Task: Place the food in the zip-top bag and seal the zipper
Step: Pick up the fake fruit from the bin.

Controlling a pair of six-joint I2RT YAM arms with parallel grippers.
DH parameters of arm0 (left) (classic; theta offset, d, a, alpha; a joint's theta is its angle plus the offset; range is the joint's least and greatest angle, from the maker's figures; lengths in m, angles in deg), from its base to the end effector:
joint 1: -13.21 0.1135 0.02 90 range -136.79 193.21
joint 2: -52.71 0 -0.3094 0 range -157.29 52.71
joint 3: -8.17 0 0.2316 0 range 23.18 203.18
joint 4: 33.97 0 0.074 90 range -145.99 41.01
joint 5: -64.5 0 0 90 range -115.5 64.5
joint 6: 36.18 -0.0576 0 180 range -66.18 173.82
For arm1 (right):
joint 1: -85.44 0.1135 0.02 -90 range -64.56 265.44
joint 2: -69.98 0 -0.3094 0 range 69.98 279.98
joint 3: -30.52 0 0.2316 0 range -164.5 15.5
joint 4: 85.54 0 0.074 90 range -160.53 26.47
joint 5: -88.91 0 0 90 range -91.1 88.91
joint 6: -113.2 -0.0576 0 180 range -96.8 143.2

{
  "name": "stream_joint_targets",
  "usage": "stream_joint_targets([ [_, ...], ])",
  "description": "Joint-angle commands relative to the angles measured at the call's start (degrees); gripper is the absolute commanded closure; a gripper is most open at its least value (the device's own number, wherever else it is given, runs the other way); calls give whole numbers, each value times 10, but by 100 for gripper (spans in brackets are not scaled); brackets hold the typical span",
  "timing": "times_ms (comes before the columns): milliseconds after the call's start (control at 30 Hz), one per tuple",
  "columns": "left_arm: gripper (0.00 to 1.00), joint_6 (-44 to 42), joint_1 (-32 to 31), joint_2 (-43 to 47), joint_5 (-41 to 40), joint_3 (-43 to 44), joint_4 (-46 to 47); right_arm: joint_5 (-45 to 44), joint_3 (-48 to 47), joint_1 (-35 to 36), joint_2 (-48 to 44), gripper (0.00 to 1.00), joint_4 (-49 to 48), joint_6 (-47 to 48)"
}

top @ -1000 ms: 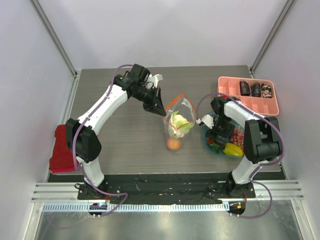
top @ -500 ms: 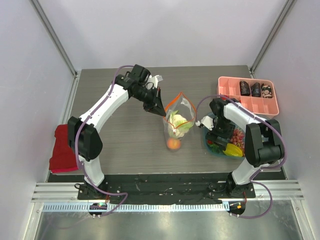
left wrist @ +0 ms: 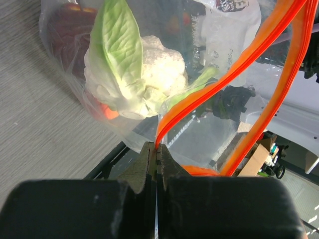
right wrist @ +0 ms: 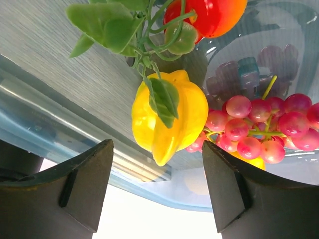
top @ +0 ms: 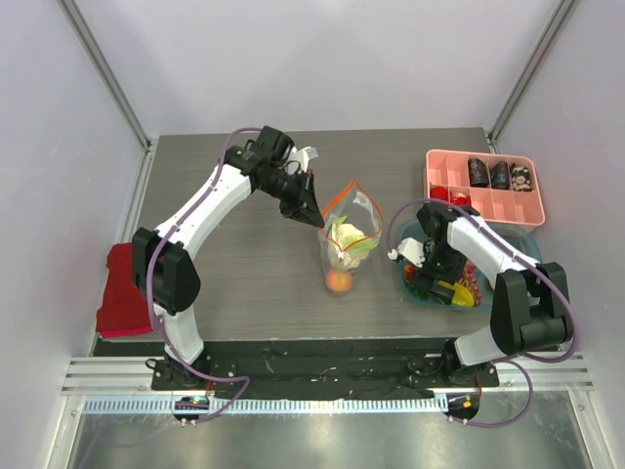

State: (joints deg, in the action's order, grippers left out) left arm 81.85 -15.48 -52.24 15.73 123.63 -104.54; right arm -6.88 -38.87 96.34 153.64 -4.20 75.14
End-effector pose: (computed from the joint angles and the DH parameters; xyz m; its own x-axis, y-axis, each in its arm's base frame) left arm 0.3205 -0.2187 0.3530 -0.9763 0.1314 -0.1722 0.2162 0.6385 -0.7387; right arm 0.1950 0.0316 0.2332 -0.4467 -0.8838 0.1393 -0.8914 0.4530 0.0151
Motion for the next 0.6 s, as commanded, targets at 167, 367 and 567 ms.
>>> stream_joint_targets([
  [167,100,-1,4,15,11,0,9,-36,58,-8,37,28,-78,11],
  [367,100,-4,4,22,7,-4,6,-29,23,-31,73,35,-126,-21],
  [567,100,-6,7,20,6,-1,4,7,-34,-47,32,66,-102,-33],
])
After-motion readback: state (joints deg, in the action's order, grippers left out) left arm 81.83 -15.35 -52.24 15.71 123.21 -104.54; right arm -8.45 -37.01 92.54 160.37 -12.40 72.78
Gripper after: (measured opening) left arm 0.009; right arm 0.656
